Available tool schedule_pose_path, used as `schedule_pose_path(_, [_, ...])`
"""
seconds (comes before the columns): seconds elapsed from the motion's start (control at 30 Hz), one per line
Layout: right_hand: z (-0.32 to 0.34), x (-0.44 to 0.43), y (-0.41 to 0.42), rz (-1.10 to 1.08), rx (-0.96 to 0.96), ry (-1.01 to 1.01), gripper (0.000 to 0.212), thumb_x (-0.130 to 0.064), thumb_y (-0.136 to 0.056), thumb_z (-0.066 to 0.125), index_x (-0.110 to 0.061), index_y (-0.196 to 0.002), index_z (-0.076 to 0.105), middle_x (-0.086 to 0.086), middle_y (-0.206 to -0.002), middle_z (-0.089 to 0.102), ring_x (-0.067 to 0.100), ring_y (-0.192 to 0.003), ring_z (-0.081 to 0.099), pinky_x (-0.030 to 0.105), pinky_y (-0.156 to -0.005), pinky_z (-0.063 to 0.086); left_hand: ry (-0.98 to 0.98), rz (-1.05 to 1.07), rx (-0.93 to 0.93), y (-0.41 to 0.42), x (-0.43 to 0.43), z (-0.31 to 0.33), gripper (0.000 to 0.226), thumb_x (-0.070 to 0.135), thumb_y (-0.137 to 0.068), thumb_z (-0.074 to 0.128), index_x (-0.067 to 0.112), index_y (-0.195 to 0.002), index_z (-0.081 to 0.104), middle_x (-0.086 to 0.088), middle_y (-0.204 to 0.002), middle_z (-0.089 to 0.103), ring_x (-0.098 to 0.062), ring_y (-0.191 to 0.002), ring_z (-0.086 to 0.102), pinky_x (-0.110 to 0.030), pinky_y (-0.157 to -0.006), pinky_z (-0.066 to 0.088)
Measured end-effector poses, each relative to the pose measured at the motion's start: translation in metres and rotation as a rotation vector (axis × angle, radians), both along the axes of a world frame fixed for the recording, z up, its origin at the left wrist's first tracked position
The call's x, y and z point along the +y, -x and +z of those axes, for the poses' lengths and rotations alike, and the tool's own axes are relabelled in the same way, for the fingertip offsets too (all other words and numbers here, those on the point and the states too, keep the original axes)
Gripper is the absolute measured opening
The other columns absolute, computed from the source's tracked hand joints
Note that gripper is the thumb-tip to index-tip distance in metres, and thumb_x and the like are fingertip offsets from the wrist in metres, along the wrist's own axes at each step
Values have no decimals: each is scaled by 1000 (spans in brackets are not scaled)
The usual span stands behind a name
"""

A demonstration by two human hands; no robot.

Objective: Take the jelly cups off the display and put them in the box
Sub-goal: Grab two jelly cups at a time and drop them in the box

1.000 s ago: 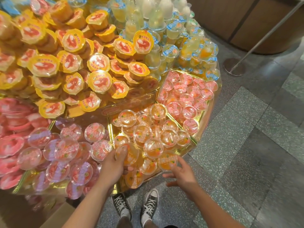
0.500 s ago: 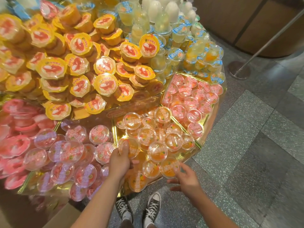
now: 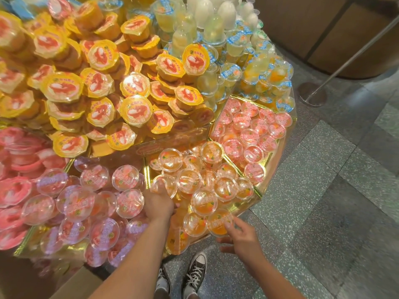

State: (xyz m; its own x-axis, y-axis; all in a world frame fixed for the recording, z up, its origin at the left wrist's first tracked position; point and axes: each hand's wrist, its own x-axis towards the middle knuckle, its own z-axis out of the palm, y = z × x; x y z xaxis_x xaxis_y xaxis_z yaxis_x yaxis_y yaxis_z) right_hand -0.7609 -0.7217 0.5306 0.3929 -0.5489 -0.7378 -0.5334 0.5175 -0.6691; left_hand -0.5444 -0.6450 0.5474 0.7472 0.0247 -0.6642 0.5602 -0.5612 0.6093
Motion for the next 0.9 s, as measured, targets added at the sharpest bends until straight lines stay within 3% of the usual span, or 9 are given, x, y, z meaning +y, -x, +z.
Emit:
schedule_pose_path(0.27, [-2,-2,-1,-16,17,-8,41,-30,-97,61,-18,-136,59,6,-97,78,29,-82,74,34,-64,61,-44,-35,-23,-6,9,-15,80,64,-99,32,4,-151,26,-12,-89,66,-23,-55,70,-39,-52,60])
schedule_pose_path(0.37, [-5,-3,0,-18,12,-1,39,-28,-98,60,-20,-136,58,7,-96,77,32,-85,74,40,-66,62,-21,-68,-7,-4,14,-16,81,67,-97,34,3,-146,33,-10,-90,66,-23,-57,71,-40,-55,60])
schedule_pose_path(0.5, [-3,-3,1,0,-14,23,36,-28,-100,58,-19,-134,60,5,-93,78,35,-88,73,46,-70,63,23,-84,45,-1,15,-12,87,67,-96,36,4,-154,19,-7,-88,66,-26,-68,73,-44,-64,62])
schedule_pose_path(0.67, [-4,-3,3,-7,-17,34,36,-23,-99,58,-19,-135,59,7,-91,78,36,-86,73,47,-70,63,12,-86,73,1,12,-10,85,60,-99,40,3,-156,13,-13,-98,69,-25,-64,72,-40,-59,62])
schedule_pose_path(0.77, [-4,-3,5,-23,-20,24,35,-20,-99,59,-19,-133,61,11,-93,77,40,-88,71,47,-70,62,15,-86,103,1,11,-10,84,60,-99,38,1,-155,18,-10,-89,67,-27,-67,73,-42,-60,62])
schedule_pose_path(0.83, [-4,-3,6,-28,-3,29,36,-21,-98,60,-18,-134,61,13,-94,76,41,-89,71,46,-68,63,26,-88,136,0,11,-9,78,62,-99,37,-4,-139,41,-9,-86,67,-29,-67,73,-44,-61,63])
schedule_pose_path(0.9, [-4,-3,7,-23,16,33,36,-22,-98,60,-17,-134,61,13,-93,77,40,-87,72,46,-67,63,55,-85,152,2,11,-4,68,63,-99,37,-2,-107,55,-11,-83,68,-30,-67,73,-44,-63,62])
